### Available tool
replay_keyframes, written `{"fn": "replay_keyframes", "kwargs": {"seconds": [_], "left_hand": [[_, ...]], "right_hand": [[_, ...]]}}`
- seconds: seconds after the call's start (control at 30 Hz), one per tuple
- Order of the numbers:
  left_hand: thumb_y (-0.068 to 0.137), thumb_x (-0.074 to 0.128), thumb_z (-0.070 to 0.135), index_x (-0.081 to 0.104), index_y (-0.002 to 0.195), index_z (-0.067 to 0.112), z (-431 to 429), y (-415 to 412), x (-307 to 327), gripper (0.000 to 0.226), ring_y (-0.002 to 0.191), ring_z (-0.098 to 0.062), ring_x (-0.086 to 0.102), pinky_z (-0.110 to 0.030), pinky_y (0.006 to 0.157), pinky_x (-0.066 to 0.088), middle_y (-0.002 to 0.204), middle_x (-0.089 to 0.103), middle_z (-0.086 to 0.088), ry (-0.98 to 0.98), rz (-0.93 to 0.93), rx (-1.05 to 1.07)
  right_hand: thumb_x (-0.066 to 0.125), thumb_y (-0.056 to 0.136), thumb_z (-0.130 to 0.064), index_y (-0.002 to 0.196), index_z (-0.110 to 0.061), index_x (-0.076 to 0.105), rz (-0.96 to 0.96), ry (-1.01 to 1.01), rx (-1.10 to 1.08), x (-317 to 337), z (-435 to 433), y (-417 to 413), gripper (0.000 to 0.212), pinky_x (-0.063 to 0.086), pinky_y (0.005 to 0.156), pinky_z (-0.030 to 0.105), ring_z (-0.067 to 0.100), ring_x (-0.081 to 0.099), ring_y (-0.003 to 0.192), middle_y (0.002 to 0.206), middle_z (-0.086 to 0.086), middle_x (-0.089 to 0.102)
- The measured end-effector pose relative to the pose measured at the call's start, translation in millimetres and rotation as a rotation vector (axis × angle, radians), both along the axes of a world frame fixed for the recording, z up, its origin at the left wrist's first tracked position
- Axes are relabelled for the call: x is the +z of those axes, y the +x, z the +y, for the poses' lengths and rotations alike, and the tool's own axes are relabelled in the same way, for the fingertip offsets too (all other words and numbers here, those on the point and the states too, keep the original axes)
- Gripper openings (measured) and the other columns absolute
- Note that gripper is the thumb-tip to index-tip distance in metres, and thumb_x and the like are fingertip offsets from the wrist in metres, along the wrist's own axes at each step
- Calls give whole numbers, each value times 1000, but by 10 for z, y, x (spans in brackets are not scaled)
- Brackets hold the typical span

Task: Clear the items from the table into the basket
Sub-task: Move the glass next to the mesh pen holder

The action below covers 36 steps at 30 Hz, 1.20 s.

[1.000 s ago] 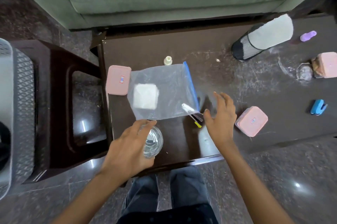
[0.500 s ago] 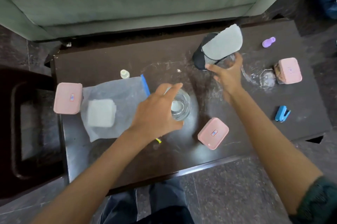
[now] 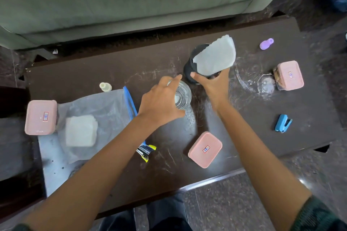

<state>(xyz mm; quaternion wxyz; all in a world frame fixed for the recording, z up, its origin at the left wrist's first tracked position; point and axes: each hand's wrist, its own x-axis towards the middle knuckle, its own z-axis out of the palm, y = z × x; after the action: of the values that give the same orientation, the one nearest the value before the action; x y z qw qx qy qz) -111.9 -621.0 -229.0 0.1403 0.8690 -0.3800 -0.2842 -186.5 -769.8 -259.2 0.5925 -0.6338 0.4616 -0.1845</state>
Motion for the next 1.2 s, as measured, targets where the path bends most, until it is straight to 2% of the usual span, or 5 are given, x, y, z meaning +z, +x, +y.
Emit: {"fn": "replay_keyframes", "kwargs": {"seconds": [0.17,0.4,0.67,1.03,1.2], "left_hand": [[64,74,47,14,146,31,-34,-18,-31,102,119,-28,50,-43,85,49,142,34,3,-30,-57,-20],[58,84,38,-6,144,41,283,-198,-206,125,135,-12,27,-32,99,36,151,19,7,-291,232,256],[65,81,11,35,134,36,295,-211,-373,87,103,11,56,-1,79,44,113,47,38,-522,592,534],[67,81,14,35,138,30,209,-206,-370,86,116,-8,53,-15,92,45,124,49,19,-518,568,522],[67,81,15,33,139,29,212,-218,-359,87,118,-8,52,-18,93,45,128,48,16,-504,558,518]], "right_hand": [[85,59,-11,124,-14,44,-1,-27,13,35,116,-335,77,50,84,16,7,61,103,113,-1,62],[84,61,-7,131,-16,38,38,38,28,63,125,-634,84,46,99,34,19,55,116,127,6,56],[84,62,-7,132,-12,36,93,24,138,88,75,-597,85,42,97,27,18,50,118,130,7,53],[84,62,-14,133,-13,35,117,29,179,80,75,-551,86,41,103,36,18,49,119,130,5,53],[84,63,-15,134,-14,33,125,30,179,89,86,-552,87,39,90,14,14,48,118,132,3,51]]}}
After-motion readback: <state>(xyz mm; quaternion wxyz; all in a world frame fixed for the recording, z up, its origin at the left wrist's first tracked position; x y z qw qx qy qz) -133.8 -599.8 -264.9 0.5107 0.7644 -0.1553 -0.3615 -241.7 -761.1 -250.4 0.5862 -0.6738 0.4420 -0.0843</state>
